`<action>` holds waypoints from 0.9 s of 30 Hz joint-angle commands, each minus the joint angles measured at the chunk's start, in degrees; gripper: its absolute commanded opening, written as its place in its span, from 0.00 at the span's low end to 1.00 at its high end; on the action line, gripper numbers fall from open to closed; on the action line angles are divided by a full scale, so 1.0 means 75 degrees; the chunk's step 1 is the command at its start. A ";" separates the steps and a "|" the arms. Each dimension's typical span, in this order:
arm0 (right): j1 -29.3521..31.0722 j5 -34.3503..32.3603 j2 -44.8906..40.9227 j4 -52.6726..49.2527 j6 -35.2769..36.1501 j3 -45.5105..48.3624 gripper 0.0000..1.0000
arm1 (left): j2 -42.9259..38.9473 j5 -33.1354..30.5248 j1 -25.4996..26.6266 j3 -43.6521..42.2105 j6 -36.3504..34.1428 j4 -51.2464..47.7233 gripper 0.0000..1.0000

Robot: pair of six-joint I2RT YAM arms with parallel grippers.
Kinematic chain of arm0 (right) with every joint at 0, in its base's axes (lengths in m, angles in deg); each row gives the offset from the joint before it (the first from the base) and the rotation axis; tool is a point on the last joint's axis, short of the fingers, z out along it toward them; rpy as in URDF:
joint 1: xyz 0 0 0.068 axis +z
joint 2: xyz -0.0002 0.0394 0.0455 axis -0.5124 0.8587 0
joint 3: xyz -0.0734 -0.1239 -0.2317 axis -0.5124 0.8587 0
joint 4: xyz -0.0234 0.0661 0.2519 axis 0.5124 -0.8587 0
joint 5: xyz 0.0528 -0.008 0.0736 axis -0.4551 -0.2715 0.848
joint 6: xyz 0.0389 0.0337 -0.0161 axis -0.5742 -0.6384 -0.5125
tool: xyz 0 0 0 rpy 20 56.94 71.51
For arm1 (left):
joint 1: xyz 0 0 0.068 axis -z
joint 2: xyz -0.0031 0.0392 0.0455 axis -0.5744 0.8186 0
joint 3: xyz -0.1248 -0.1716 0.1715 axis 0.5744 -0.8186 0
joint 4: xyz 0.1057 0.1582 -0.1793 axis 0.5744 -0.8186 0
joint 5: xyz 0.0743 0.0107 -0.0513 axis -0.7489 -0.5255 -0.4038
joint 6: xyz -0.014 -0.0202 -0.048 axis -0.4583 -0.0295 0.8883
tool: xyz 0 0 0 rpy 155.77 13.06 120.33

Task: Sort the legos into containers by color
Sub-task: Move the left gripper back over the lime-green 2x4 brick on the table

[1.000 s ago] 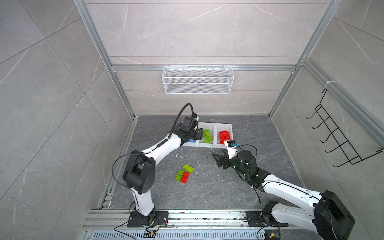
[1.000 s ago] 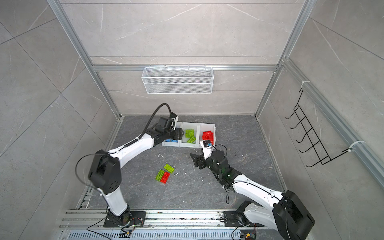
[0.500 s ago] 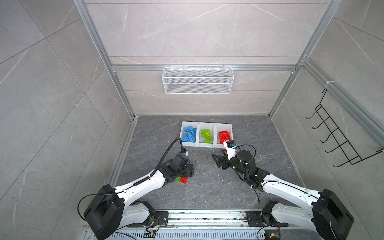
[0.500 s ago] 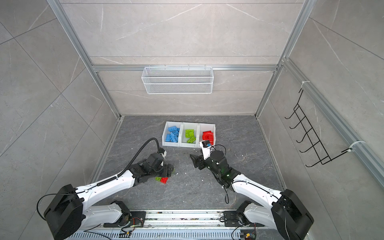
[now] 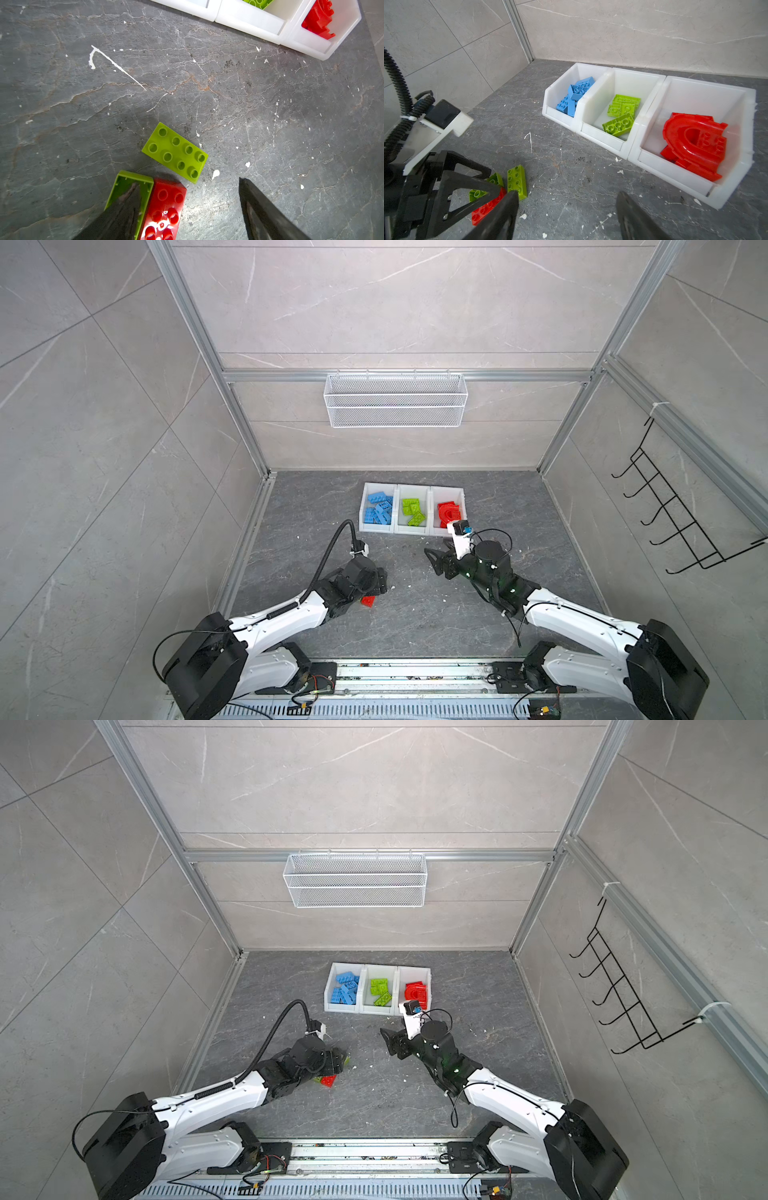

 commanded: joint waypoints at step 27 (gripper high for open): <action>0.0031 0.0003 0.0037 -0.0203 0.0129 -0.0281 0.76 | 0.2053 0.0469 -0.0295 0.1242 0.0152 0.0394 0.76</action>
